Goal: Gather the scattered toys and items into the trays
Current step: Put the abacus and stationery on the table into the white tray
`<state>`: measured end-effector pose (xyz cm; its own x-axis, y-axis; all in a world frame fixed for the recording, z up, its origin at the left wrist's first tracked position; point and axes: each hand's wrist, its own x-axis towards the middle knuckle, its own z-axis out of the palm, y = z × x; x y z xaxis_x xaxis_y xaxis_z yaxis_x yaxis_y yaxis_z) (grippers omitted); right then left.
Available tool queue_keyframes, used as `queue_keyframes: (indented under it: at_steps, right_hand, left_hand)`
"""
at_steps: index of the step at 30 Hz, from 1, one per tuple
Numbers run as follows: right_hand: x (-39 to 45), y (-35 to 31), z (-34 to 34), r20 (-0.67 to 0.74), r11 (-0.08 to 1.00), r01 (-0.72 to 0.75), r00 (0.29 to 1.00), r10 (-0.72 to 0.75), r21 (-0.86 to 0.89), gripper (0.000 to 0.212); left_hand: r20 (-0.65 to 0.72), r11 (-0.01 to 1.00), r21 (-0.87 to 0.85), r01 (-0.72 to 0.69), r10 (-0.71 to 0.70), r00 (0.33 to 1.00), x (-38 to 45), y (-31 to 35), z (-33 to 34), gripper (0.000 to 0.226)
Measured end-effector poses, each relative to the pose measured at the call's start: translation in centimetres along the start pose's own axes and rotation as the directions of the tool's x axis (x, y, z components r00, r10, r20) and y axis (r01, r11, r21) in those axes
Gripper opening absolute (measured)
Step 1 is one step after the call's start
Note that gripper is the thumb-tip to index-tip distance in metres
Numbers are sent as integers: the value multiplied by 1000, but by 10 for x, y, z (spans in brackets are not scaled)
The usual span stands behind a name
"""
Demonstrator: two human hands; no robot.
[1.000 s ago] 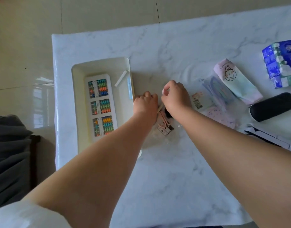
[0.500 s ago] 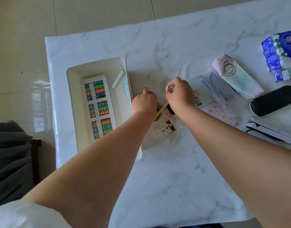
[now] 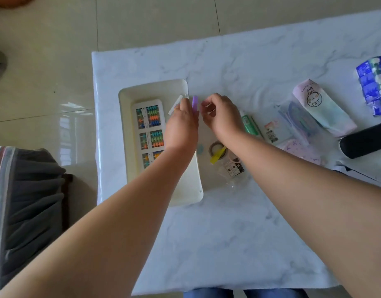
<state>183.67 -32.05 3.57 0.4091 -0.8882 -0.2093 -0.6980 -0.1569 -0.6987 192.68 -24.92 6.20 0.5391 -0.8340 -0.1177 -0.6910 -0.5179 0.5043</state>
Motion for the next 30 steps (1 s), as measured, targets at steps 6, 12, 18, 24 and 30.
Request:
queue_keyframes:
  at_steps: [6,12,18,24,30]
  right_hand:
    - [13,-40,11,56,987,152,986,-155,60,19]
    - [9,-22,-2,155,992,91,985,-77,-87,42]
    - [-24,35,-11,199,986,-79,974,108,-148,37]
    - [-37,53,-2,268,941,-319,903,337,-110,25]
    - [-41,64,10,235,905,-425,877,420,-32,28]
  left_hand:
    - [-107,986,74,147,-139,984,15,-25,-22,15]
    - [28,996,32,84,-85,996,3,-32,-12,24]
    - [65,987,110,-116,109,992,-27,-10,16,25]
    - [296,830,489,-269,133,946,-42,11,40,33]
    - [456,632,688,-355,3,890,-40,14,53,45]
